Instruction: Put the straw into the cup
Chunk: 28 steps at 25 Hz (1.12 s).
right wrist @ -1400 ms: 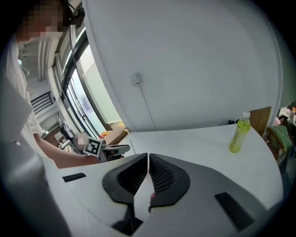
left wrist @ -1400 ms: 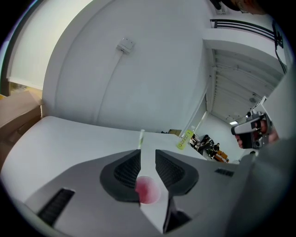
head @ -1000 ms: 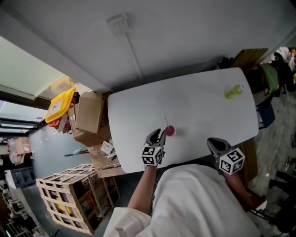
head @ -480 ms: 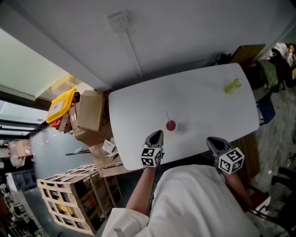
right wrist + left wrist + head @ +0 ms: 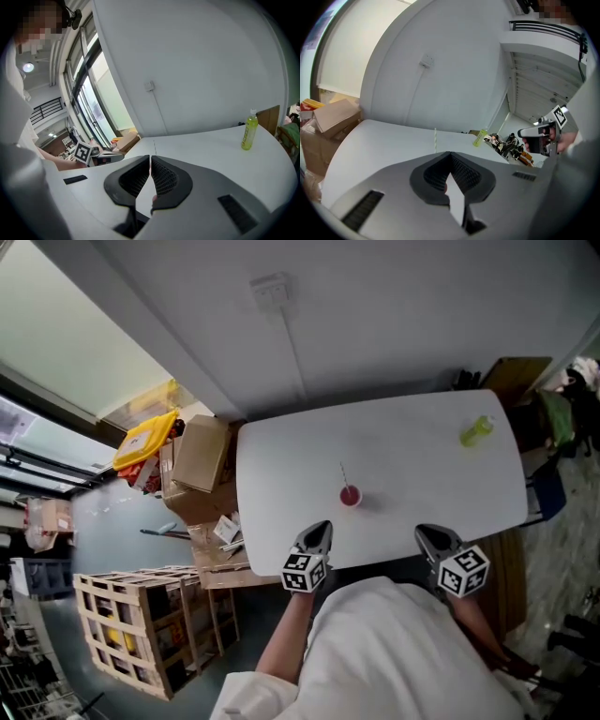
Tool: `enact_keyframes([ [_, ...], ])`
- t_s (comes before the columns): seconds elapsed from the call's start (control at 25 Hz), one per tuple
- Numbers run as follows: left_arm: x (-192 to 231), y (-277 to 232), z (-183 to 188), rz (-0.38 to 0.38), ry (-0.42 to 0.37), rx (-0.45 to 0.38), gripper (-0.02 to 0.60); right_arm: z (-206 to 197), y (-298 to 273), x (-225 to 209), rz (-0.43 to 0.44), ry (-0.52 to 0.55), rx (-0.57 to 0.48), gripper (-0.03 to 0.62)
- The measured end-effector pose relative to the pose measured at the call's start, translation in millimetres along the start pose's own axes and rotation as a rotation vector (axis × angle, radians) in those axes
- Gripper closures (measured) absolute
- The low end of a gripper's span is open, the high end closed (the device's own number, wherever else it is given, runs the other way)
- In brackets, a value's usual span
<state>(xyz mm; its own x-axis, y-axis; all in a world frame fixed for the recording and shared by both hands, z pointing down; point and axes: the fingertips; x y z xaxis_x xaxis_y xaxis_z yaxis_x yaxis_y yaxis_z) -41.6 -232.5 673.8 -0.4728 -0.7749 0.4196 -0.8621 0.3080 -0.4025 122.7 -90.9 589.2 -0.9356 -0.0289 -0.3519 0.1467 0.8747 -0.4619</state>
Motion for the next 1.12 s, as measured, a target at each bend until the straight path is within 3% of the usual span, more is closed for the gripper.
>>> enact_keyframes([
  [0.52,-66.4,78.6,-32.0,0.091,0.075,-0.064,0.58,-27.0,58.6,6.3,0.108,0.035,-0.031,0.559],
  [0.8,-104.7,120.7,-30.0,0.138,0.058,-0.134,0.58,-45.5,81.4,13.5,0.162,0.061,-0.045,0.559],
  [1.12,-108.1,158.5,-47.7,0.176,0.054,-0.142,0.58,-63.9,79.5,37.9,0.206,0.101,-0.046,0.56],
])
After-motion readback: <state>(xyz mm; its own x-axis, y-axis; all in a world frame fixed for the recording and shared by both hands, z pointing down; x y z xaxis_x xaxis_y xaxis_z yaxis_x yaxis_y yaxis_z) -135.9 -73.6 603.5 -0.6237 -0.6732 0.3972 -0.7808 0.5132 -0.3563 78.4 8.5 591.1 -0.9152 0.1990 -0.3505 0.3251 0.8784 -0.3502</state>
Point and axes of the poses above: the fingertips, and each gripper's own axes: y backward along the fingers, x to its left, z out of its top, and after that the axes turned 3 degrees about -x, right-handed
